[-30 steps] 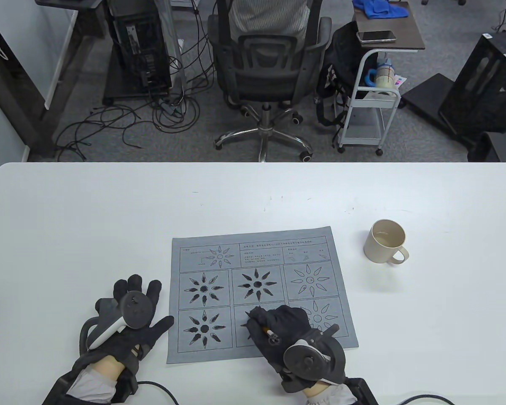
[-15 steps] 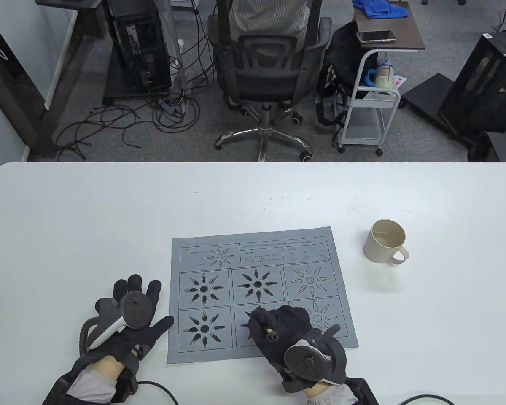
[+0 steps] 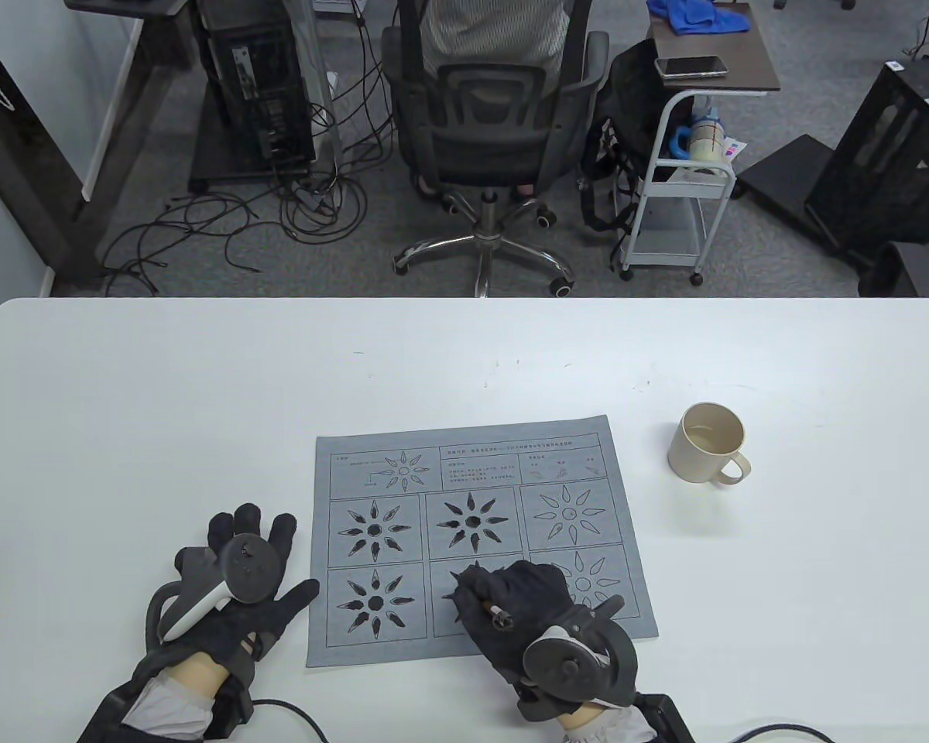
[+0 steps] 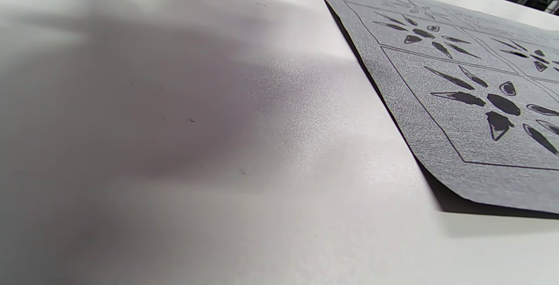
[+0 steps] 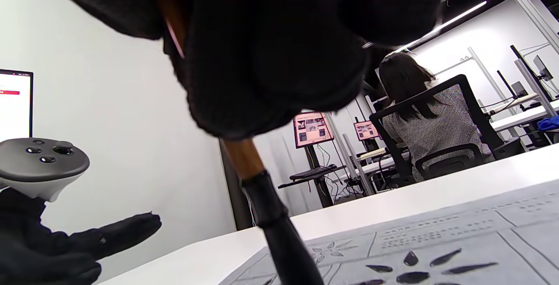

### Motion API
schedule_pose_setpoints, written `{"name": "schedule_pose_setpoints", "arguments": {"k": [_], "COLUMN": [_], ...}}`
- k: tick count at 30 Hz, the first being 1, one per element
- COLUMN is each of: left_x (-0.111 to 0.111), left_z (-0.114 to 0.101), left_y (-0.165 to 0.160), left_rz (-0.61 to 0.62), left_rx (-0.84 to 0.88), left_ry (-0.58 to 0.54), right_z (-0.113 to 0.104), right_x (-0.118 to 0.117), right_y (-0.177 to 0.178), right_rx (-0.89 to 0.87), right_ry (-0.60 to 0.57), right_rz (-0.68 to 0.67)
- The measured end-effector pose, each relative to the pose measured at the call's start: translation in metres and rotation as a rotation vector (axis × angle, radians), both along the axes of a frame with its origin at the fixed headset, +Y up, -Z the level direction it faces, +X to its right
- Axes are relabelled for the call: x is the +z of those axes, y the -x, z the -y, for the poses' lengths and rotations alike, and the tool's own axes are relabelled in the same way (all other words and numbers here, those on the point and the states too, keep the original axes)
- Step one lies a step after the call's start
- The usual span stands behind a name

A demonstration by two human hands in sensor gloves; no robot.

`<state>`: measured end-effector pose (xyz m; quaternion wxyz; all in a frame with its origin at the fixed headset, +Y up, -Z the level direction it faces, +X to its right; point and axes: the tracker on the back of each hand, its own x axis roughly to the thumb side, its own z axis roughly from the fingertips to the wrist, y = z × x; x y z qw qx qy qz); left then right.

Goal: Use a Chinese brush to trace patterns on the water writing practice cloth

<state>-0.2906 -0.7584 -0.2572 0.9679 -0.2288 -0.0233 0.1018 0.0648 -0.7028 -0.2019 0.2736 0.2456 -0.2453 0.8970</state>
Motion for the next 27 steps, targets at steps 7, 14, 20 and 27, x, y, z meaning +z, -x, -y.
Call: {"name": "schedule_pose_setpoints", "arguments": {"k": [7, 14, 20, 27], "left_x": [0.0000, 0.0000, 0.0001, 0.0001], "left_z": [-0.0001, -0.0001, -0.0001, -0.0002], "left_y": [0.0000, 0.0000, -0.0001, -0.0001], "left_rz": [0.000, -0.001, 0.000, 0.000], "left_rx": [0.000, 0.000, 0.000, 0.000], "left_ry": [0.000, 0.000, 0.000, 0.001], "right_z": [-0.0003, -0.0016, -0.0006, -0.0005], "right_x": [-0.0002, 0.0005, 0.0001, -0.0005], "right_y": [-0.0004, -0.0019, -0.0013, -0.0012], "right_rx": [0.007, 0.000, 0.001, 0.008], "right_ry": [0.002, -0.016, -0.007, 0.001], "right_rz": [0.013, 0.031, 0.025, 0.030]}}
